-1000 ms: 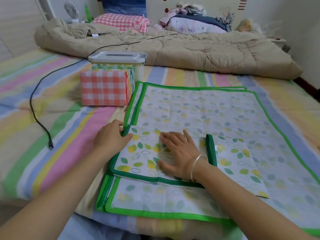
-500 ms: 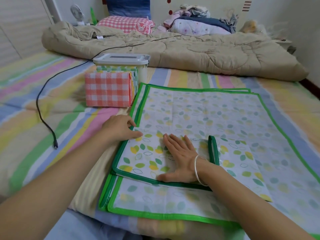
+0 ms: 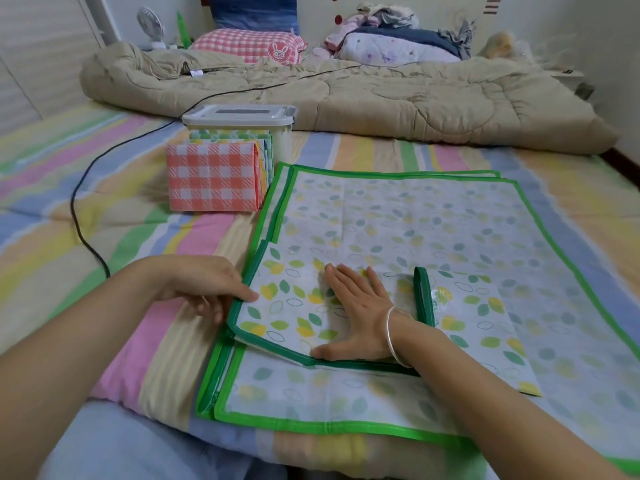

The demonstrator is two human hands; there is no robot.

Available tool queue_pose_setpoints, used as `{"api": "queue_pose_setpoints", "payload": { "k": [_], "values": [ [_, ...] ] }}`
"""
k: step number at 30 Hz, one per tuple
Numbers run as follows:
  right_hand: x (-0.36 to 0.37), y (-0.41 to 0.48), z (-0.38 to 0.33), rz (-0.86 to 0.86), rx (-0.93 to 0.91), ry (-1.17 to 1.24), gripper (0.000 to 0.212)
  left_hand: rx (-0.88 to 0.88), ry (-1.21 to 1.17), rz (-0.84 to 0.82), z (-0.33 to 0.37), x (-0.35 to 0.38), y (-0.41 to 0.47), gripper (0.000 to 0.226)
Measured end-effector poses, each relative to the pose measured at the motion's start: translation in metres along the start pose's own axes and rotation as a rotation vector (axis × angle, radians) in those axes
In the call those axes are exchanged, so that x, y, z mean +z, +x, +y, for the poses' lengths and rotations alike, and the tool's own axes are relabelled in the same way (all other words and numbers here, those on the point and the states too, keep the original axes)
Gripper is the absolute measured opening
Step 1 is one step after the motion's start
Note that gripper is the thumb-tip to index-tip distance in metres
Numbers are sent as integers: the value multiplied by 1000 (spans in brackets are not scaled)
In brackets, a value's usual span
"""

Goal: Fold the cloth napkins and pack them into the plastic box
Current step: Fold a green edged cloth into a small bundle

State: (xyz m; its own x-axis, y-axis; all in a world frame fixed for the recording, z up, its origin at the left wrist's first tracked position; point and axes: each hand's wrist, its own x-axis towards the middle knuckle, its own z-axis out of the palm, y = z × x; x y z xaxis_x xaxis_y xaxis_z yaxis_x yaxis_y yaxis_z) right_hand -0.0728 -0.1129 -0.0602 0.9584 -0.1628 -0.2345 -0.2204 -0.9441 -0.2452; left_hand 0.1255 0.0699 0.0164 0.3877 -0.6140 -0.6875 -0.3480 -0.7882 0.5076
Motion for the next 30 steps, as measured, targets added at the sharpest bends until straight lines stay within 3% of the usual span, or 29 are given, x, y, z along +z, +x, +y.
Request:
{"api": "queue_pose_setpoints", "payload": {
  "k": [3, 9, 10, 12, 14, 15, 17, 20, 26, 30],
  "values": [
    [0, 0, 0, -1, 4, -8, 134, 180, -128, 129, 12, 9, -6, 34],
    [-9, -3, -4, 34, 8, 156, 128, 415, -194, 191, 69, 44, -10, 42],
    [-20, -6, -6, 47, 15, 258, 121, 431, -198, 194, 78, 49, -8, 45],
    [-47, -13, -4, 150, 58, 519, 86, 439, -214, 185, 94, 56, -3, 47],
    [-76, -24, 8, 392, 159, 689, 49, 427, -206, 164, 109, 66, 4, 46],
    [-88, -31, 17, 508, 248, 712, 35, 419, -173, 155, 116, 71, 7, 45],
    [-100, -45, 35, 617, 459, 542, 22, 401, -69, 130, 128, 86, 13, 43],
    [-93, -52, 60, 539, 640, 216, 31, 367, 95, 116, 138, 111, 23, 42],
    [-47, -36, 64, 364, 574, 317, 44, 352, 359, 192, 134, 139, 44, 43],
    [-21, -34, 63, 429, 565, 254, 37, 487, -10, 181, 118, 137, 38, 32]
  ]
}}
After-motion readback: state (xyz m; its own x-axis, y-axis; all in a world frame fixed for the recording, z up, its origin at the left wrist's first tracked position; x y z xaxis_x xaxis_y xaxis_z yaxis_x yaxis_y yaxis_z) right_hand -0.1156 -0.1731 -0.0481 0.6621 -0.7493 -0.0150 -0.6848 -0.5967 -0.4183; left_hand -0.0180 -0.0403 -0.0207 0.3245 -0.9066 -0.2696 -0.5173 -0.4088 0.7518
